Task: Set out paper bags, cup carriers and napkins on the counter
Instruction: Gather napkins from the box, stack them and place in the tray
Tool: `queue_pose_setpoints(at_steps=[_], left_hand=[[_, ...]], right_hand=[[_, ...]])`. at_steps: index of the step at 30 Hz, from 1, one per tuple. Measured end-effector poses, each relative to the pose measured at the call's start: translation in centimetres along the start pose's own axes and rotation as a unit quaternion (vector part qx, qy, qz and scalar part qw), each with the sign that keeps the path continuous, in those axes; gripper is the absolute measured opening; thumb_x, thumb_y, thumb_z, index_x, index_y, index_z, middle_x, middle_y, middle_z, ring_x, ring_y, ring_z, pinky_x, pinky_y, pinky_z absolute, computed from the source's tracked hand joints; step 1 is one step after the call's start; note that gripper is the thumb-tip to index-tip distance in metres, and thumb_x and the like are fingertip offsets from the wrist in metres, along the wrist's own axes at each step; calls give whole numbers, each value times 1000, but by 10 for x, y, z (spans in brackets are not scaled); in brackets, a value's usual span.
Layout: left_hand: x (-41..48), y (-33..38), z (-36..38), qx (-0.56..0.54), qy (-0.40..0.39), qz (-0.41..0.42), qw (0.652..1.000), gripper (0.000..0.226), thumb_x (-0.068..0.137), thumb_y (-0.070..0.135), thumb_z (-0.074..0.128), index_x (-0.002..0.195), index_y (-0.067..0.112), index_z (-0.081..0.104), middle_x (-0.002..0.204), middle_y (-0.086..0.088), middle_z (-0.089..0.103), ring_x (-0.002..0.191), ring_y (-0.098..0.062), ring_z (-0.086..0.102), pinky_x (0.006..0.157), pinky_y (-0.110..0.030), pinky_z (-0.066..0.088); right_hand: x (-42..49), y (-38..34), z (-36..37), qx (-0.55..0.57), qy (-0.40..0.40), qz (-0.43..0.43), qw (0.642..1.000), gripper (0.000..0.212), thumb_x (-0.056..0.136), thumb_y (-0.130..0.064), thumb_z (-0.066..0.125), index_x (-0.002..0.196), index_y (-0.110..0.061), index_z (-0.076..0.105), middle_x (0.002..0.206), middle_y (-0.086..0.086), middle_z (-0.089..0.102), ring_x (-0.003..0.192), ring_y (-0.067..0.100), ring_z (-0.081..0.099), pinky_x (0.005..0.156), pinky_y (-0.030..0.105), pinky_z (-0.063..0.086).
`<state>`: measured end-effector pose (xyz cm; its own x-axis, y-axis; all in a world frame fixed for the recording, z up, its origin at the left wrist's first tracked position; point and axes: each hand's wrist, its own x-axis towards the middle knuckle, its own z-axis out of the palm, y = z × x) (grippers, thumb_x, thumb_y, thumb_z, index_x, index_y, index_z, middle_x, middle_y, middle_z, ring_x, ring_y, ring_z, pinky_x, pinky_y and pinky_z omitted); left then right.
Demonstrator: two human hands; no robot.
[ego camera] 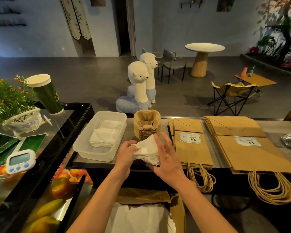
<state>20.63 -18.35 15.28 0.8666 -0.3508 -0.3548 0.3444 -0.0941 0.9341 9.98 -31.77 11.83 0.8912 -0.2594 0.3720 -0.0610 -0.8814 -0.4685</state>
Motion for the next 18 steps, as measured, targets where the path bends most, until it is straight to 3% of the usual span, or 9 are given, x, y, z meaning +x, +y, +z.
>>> queue_pose_setpoints(at_steps=[2, 4, 7, 11, 14, 16, 18], left_hand=[[-2, 2, -1, -14, -17, -21, 1000, 28, 95, 5, 55, 122, 10, 61, 113, -13, 66, 97, -23, 63, 75, -32, 50], [-4, 4, -1, -6, -34, -30, 999, 27, 97, 4, 55, 123, 9, 60, 112, -12, 64, 94, -20, 61, 73, -29, 49], [-5, 6, -3, 42, -37, -21, 998, 29, 99, 11, 55, 128, 13, 57, 121, -10, 60, 104, -21, 60, 77, -30, 51], [-5, 9, -2, 178, -24, 68, 981, 28, 106, 30, 46, 132, 24, 55, 126, 3, 56, 111, -13, 55, 87, -32, 48], [-10, 7, -2, 141, -36, 143, 979, 24, 108, 38, 43, 127, 30, 57, 126, 9, 59, 111, -5, 56, 96, -33, 47], [-13, 3, -5, 107, -71, 152, 980, 28, 105, 36, 53, 132, 31, 54, 128, 10, 59, 114, -7, 58, 89, -25, 52], [-14, -3, -9, 105, -110, 147, 977, 42, 99, 23, 64, 136, 31, 47, 127, 11, 56, 114, -9, 59, 80, -18, 53]], right_hand=[[1, 3, -1, -20, 45, -1, 999, 115, 75, -31, 86, 158, -36, 6, 165, 7, 8, 149, 25, 20, 118, 36, 26], [2, 4, -3, -27, 54, -23, 998, 93, 76, -26, 82, 153, -31, 30, 163, 5, 18, 150, 24, 19, 120, 35, 20], [7, 6, -5, -4, 39, -48, 998, 49, 81, -24, 76, 127, -27, 60, 149, -4, 44, 141, 15, 33, 119, 40, 31], [13, 4, -6, 61, 2, 24, 998, 31, 91, -30, 68, 122, -29, 63, 118, -14, 62, 110, 3, 49, 100, 36, 45], [17, 0, -11, 109, -32, 84, 990, 27, 96, -37, 64, 122, -33, 59, 110, -15, 61, 99, 5, 54, 88, 32, 51], [18, -4, -15, 149, -84, 127, 977, 30, 96, -41, 64, 124, -36, 53, 107, -14, 59, 95, 5, 56, 80, 28, 51], [19, -4, -15, 121, -123, 137, 975, 41, 95, -38, 67, 131, -36, 47, 108, -13, 56, 96, 7, 56, 78, 26, 47]])
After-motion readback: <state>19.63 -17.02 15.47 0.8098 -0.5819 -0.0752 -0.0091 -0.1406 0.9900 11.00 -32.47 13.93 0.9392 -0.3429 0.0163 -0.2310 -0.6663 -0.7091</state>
